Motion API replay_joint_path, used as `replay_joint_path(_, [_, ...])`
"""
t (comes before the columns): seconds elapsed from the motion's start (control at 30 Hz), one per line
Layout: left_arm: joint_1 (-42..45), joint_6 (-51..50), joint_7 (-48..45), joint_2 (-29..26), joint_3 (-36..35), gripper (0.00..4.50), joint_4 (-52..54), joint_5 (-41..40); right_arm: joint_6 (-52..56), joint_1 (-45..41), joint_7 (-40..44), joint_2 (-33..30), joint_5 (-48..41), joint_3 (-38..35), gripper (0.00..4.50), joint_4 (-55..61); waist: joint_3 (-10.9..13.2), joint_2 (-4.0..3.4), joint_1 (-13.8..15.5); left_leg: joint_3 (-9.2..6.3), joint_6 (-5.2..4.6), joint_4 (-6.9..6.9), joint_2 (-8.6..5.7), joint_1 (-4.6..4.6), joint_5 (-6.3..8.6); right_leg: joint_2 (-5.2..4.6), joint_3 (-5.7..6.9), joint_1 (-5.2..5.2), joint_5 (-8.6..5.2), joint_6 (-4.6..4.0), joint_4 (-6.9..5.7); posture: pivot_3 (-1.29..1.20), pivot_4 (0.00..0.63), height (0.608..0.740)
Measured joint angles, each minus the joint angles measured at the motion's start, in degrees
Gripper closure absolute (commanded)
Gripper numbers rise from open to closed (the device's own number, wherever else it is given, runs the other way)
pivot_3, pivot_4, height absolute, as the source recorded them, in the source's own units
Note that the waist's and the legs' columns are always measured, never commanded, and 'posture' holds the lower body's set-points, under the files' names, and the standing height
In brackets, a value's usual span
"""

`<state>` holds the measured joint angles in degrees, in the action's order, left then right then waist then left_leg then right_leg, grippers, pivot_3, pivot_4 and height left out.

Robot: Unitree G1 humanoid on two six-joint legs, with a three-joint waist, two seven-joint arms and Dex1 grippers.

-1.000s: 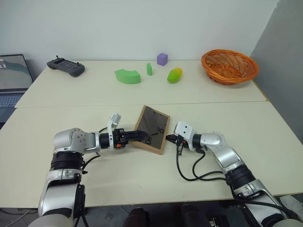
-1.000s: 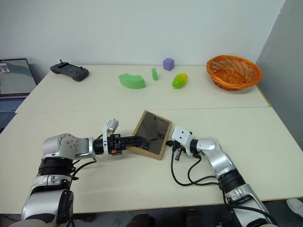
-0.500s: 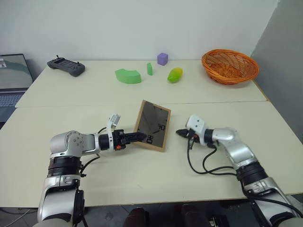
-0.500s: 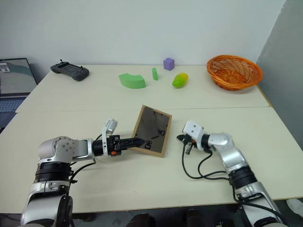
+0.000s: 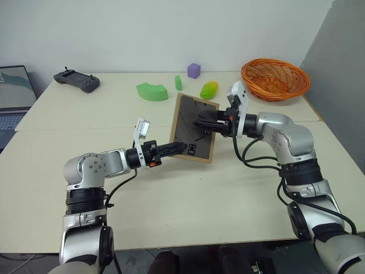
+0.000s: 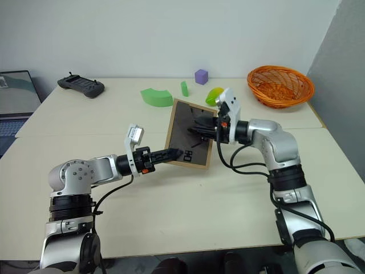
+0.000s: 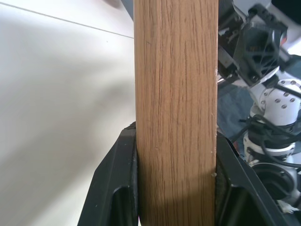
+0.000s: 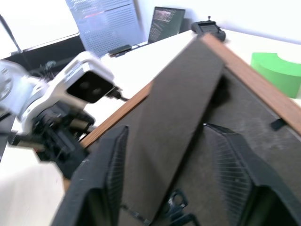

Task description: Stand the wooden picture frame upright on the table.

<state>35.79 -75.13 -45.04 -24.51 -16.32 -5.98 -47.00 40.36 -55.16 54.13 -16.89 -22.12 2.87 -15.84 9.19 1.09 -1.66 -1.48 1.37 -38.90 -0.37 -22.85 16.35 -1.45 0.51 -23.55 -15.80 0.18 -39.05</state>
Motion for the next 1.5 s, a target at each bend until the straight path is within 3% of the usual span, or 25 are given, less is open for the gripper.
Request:
replay_joint_path(0.07, [0.0,0.0,0.7,-0.4,-0.5,3.22,0.1,-0.1,-0.5,-0.7,-0.5,0.9,0.1,0.1,0.62,-1.3,0.0,0.00,0.1,0.00,0.00,0.00,0.00,-0.01,0.00,-0.01,0.02,0.00,0.00,0.00,0.00,0.00,0.150,0.740])
replay_joint_path(0.4, [-0.2,0.1,2.0,-1.0,-2.0,3.22,1.8,-2.5,2.1,1.8,1.2,0.7,-2.8,1.1,0.62,5.0,0.0,0.00,0.0,-0.01,0.00,0.01,0.00,-0.02,0.00,-0.02,0.02,-0.03,0.00,0.00,-0.02,0.00,0.150,0.740])
replay_joint_path(0.67, [-0.7,0.2,3.0,-1.7,-2.2,3.22,2.0,-3.8,11.3,5.1,1.8,-2.8,-10.7,-2.3,0.62,11.3,0.0,0.00,0.0,-0.03,-0.02,0.02,-0.01,-0.02,0.01,-0.02,0.04,-0.03,0.00,0.00,-0.02,0.00,0.150,0.740])
replay_joint_path(0.9, [-0.8,0.2,3.2,-2.0,-2.1,3.22,2.0,-4.6,10.8,8.0,0.7,-6.4,-10.6,-3.5,0.62,12.5,0.0,0.00,0.2,0.00,-0.03,0.02,-0.02,-0.03,0.02,-0.03,0.02,-0.02,0.00,0.00,0.00,0.00,0.150,0.740])
replay_joint_path(0.97, [-0.8,-0.6,3.5,-1.9,-2.4,3.22,1.9,-5.5,1.2,10.1,0.8,-8.9,-5.6,-1.7,0.62,11.8,0.0,0.00,0.2,0.01,-0.20,0.02,-0.03,-0.03,0.12,-0.03,0.04,-0.02,0.00,0.01,0.00,0.00,0.150,0.740])
replay_joint_path(1.1, [-0.6,-5.8,5.9,-1.6,-6.7,3.22,0.9,-10.0,-43.8,14.7,-0.9,-17.1,16.0,4.5,0.62,1.4,0.0,0.04,0.1,0.09,-0.20,0.00,-0.03,-0.01,0.11,-0.03,0.00,0.00,-0.01,0.04,0.00,0.00,0.150,0.740])
replay_joint_path(1.23, [0.0,-11.8,8.3,-1.6,-9.1,3.22,0.2,-13.7,-78.4,12.2,-20.8,-22.0,41.4,11.5,0.62,-10.8,0.0,0.05,-0.3,0.16,0.03,0.01,0.02,0.00,-0.02,0.01,-0.11,-0.12,-0.02,0.04,-0.12,0.00,0.150,0.740])
replay_joint_path(1.27, [0.2,-13.0,8.8,-1.6,-9.5,3.22,-0.2,-14.2,-83.7,11.4,-25.5,-22.8,46.2,12.4,0.62,-12.3,0.0,0.06,-0.4,0.16,0.07,0.01,0.04,0.01,-0.04,0.05,-0.13,-0.14,-0.02,0.04,-0.12,0.00,0.150,0.740])
replay_joint_path(1.3, [0.2,-15.0,10.0,-1.6,-10.9,3.22,-1.0,-15.1,-90.0,8.4,-35.8,-22.8,55.1,14.6,0.62,-15.9,0.0,0.06,-0.6,0.16,0.17,-0.01,0.07,0.04,-0.10,0.12,-0.23,-0.17,-0.02,0.03,-0.15,0.00,0.150,0.740])
replay_joint_path(1.5, [-0.2,-17.2,15.1,-1.5,-11.4,3.22,-1.9,-21.4,-95.1,-1.3,-66.1,-19.3,78.2,23.4,0.62,-23.8,0.0,0.07,-0.6,0.13,0.38,0.02,0.08,0.02,-0.22,0.14,-0.26,-0.20,-0.03,-0.01,-0.11,0.00,0.150,0.740])
